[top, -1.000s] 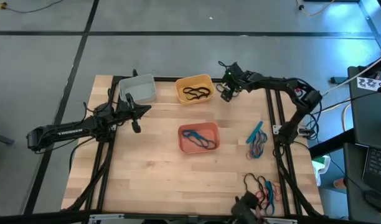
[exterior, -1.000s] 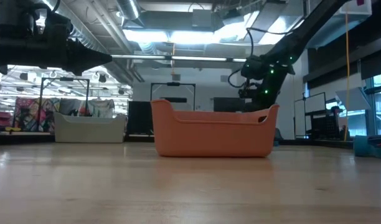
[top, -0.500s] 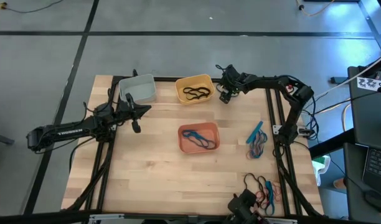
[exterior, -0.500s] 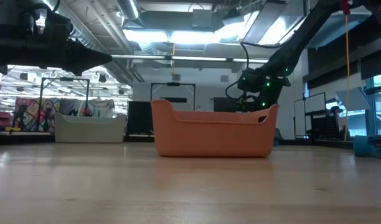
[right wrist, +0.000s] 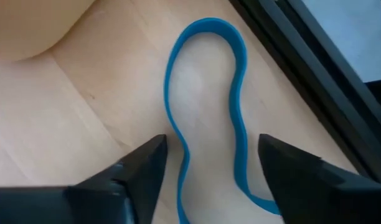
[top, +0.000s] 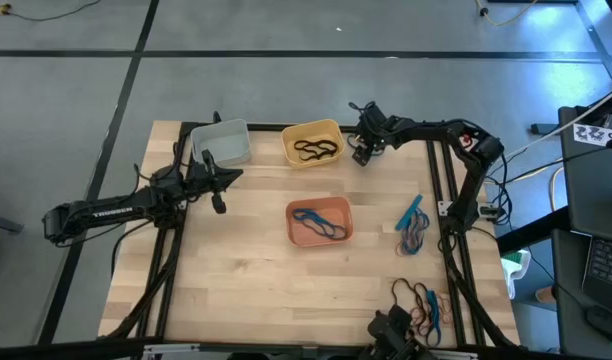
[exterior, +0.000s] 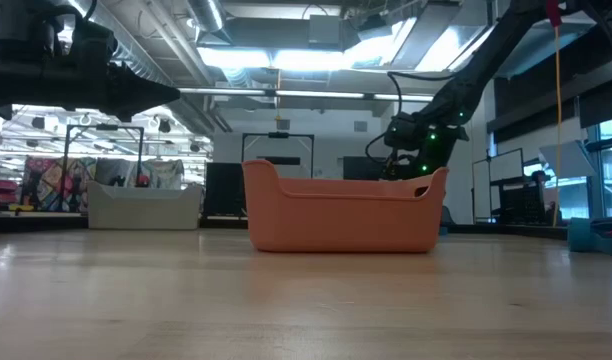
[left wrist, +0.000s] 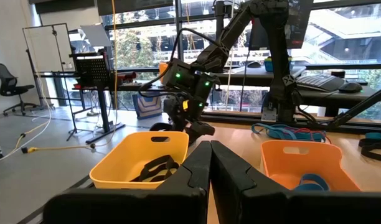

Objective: Sort rubber bands into baskets
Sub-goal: Put the blue rubber band into the orange bin

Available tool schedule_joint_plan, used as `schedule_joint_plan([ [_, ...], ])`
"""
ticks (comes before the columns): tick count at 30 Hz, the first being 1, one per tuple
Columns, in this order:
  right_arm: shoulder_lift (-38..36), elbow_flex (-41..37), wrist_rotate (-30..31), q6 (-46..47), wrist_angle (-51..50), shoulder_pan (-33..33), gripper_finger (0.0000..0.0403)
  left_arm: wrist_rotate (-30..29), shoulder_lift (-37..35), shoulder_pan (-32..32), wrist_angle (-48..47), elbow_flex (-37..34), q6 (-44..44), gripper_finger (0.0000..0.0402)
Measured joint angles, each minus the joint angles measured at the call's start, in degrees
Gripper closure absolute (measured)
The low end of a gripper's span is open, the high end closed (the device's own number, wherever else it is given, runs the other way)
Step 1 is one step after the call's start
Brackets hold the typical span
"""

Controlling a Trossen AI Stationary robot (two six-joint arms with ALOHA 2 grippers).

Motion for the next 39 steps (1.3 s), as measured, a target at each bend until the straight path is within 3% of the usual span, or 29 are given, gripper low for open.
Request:
schedule_joint_plan([
  [10, 0.1, 0.0, -1.1, 0.0, -0.3, 0.1, 0.0283, 0.0, 0.0, 0.0, 0.0, 0.0, -0.1, 0.0396],
  [19, 0.1, -0.1, -1.0, 0.0, -0.3, 0.1, 0.0355, 0.0, 0.0, 0.0, 0.2, 0.0, -0.3, 0.0396],
  [26, -0.3, -0.1, -0.8, -0.1, -0.3, 0.0, 0.0396, 0.0, 0.0, 0.0, 0.2, 0.0, -0.3, 0.0396],
  [39, -6.2, -0.2, -0.3, -0.1, -1.8, 0.1, 0.04, 0.0, 0.0, 0.0, 0.2, 0.0, -0.5, 0.0396],
])
